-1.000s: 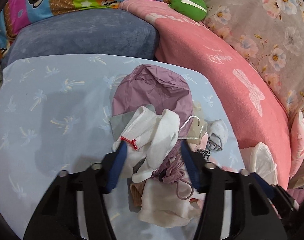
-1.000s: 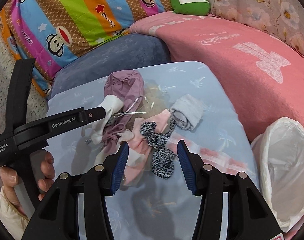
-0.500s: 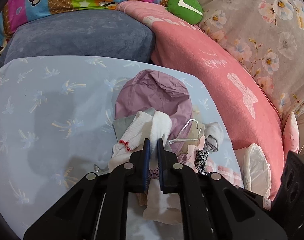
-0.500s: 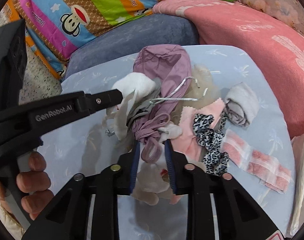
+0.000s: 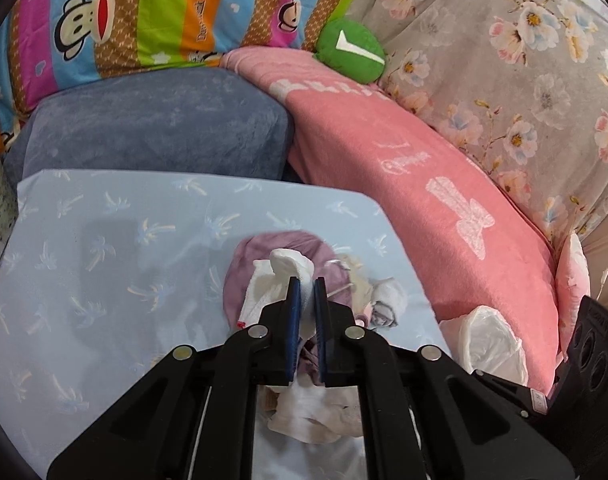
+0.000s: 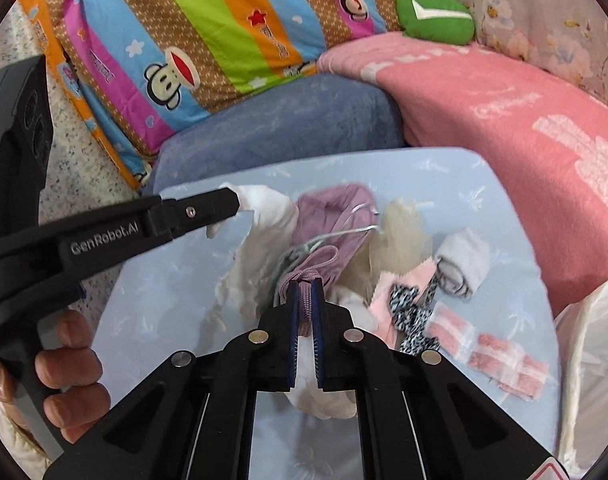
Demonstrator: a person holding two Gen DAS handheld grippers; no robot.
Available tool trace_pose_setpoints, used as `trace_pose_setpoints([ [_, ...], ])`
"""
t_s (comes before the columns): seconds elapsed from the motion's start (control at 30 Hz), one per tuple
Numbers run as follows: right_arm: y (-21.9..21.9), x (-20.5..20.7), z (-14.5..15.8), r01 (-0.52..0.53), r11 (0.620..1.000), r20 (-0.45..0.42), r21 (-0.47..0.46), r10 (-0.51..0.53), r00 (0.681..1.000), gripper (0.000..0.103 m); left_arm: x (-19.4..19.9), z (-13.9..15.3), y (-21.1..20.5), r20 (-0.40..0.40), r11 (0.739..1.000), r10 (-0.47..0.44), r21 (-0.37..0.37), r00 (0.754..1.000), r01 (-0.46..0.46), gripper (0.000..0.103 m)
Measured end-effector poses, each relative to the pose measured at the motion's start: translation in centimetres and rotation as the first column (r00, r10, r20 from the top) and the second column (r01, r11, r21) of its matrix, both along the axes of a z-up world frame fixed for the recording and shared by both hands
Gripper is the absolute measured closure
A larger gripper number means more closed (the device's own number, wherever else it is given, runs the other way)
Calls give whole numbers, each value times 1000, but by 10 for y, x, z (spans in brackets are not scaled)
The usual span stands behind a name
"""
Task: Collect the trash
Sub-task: 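Lift the glove and purple bag and carry both toward the bin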
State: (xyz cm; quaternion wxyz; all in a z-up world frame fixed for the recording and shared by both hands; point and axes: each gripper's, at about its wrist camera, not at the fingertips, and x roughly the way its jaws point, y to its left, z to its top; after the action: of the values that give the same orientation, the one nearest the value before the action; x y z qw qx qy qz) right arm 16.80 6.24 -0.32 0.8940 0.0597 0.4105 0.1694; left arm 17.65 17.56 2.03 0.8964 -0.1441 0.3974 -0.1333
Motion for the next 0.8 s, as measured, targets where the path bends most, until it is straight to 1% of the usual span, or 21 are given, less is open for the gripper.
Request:
trace_pose_setpoints([
  [0.27, -27, -21, 60, 40, 999, 126, 33, -44, 991, 97, -19, 36, -21, 70, 1000, -25, 8, 997, 24, 96],
  [0.43, -50, -33, 88, 75, 996, 182, 52, -83, 980, 97, -29, 51, -37, 101, 999, -46, 17, 994, 45, 96],
  [0.53, -64, -39, 101, 84, 994, 196, 70, -96, 976, 97, -34, 58, -46, 110, 998, -57, 16, 992, 56, 96],
  [0.6, -68, -42, 106, 91, 995, 204, 37, -97, 974, 97, -39, 62, -52, 120, 998, -61, 18, 991, 59, 96],
  [0.63, -72, -45, 109, 92, 995, 208, 38, -98, 973, 97, -41, 63, -53, 124, 998, -63, 18, 990, 61, 96],
  [0.8, -87, -59, 117, 111, 991, 227, 68, -124, 966, 97, -50, 68, -63, 133, 997, -72, 16, 988, 71, 96],
])
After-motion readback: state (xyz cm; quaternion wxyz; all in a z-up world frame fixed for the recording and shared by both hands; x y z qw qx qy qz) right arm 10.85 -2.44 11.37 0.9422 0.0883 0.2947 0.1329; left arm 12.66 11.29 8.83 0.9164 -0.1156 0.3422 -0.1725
